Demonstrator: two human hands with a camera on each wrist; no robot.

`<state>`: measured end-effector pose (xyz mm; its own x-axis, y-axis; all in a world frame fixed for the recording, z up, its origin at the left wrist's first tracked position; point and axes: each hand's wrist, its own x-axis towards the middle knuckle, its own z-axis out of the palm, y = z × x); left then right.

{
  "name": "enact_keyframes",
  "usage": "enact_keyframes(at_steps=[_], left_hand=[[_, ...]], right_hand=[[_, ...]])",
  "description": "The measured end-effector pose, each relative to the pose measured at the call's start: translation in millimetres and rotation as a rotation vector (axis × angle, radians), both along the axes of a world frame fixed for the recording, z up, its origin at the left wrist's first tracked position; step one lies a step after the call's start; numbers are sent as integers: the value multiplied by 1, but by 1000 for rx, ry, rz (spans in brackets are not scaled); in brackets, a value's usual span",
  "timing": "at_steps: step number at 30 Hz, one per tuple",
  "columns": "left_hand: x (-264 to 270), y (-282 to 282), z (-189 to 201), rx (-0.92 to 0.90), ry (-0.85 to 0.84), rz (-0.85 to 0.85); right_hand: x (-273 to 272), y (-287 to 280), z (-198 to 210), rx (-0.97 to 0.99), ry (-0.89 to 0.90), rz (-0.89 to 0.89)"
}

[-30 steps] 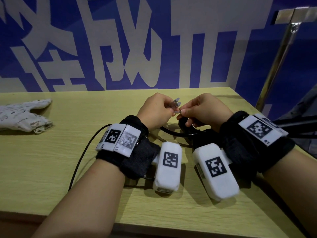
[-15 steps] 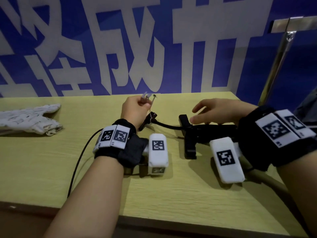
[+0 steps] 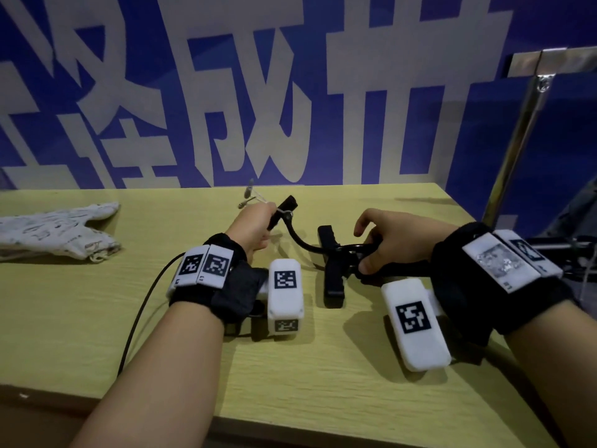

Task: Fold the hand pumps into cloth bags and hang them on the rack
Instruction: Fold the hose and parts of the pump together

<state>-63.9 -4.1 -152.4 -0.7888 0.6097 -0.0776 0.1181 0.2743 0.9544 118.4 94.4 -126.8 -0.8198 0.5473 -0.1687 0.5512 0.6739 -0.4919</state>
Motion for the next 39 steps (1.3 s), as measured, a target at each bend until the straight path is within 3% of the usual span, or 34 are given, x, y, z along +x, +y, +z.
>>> enact_keyframes(at_steps=[3,5,7,13,22,25,33,39], left_hand=[[9,3,6,278,-134,-77],[19,7,10,346,-113,-137],[25,9,11,341,-67,-181],[36,0,12,369,-138,-315],[35,6,8,175,-174,-405],[32,8,5,203,-217,-391],[34,3,7,59,-248,-341],[26,11,-5,204,-256,-236]], right_hand=[[-7,-5,-6,-34,87,47],[-10,-8,-10,-38,144,67],[-12,-9,-11,-31,181,78],[-12,-11,-11,82,167,186],[-13,-12,-9,40,141,187],[-13,-12,-8,79,130,173],[-24,-20,-5,265,-77,190],[-39,-23,1,347,-243,168]])
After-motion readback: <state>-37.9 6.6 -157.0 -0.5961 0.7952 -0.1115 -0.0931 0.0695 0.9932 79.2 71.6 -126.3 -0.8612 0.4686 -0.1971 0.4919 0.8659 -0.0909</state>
